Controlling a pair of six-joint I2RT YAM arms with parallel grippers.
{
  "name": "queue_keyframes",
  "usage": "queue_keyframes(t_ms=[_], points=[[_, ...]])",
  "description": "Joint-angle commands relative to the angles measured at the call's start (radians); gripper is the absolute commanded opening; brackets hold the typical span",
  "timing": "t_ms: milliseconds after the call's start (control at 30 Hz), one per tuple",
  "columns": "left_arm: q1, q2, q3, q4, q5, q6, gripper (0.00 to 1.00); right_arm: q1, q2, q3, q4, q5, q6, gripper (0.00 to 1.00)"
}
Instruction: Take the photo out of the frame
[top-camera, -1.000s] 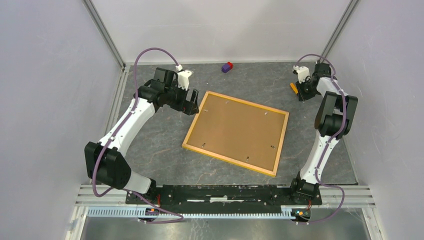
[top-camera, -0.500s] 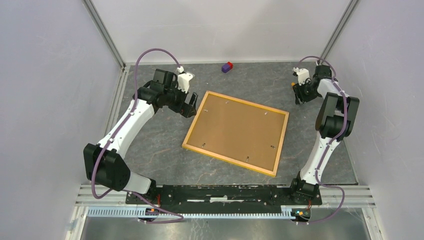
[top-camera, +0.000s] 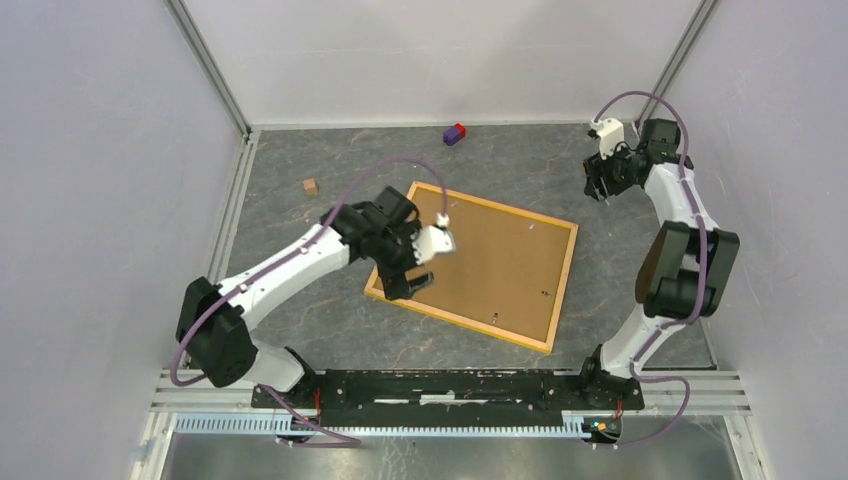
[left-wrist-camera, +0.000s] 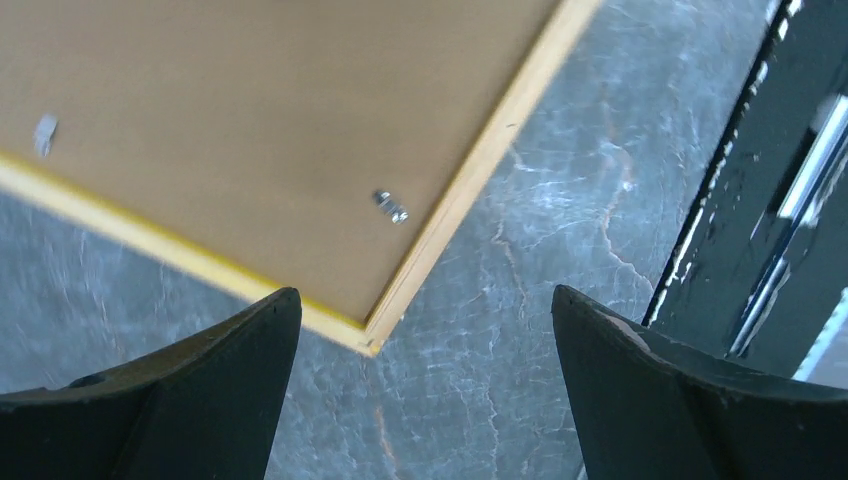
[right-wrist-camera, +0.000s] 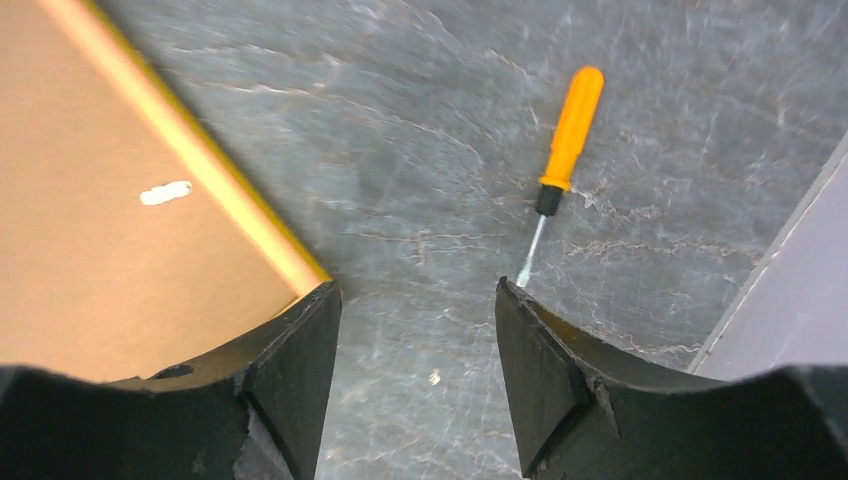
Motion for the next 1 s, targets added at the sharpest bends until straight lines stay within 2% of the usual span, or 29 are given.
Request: queue_keyframes(t_ms=[0, 33, 133, 300, 467, 700, 867, 967], points=[[-0.166, 0.049, -0.008, 0.047, -0.118, 0.116, 1.0, 0.024, -0.224, -0.124, 0.094, -0.116, 0.008, 0.64], [-0.205, 0.065, -0.008, 0.076, -0.139, 0.114, 1.0, 0.025, -0.278, -0.17, 0.139, -0.125, 0.022, 0.64], [-0.291, 0.117, -0.005, 0.153, -0.177, 0.129, 1.0, 0.026, -0.458, -0.339, 0.301, -0.127, 0.055, 0.78], [-0.37, 0.23, 0.044, 0.245, -0.179, 0.137, 1.0, 0.026, -0.61, -0.432, 0.333, -0.158, 0.108, 0.98], [-0.444, 0.355, 0.11, 0.263, -0.221, 0.164, 0.94, 0.009, -0.629, -0.48, 0.278, -0.155, 0.206, 0.98], [-0.472, 0.455, 0.158, 0.251, -0.245, 0.146, 0.8, -0.027, -0.574, -0.514, 0.12, -0.304, 0.205, 0.98], [-0.474, 0.494, 0.137, 0.254, -0.21, 0.118, 0.67, -0.038, -0.604, -0.657, 0.167, -0.379, 0.276, 0.98], [-0.477, 0.507, 0.122, 0.263, -0.199, 0.093, 0.63, -0.043, -0.622, -0.724, 0.208, -0.405, 0.319, 0.98]])
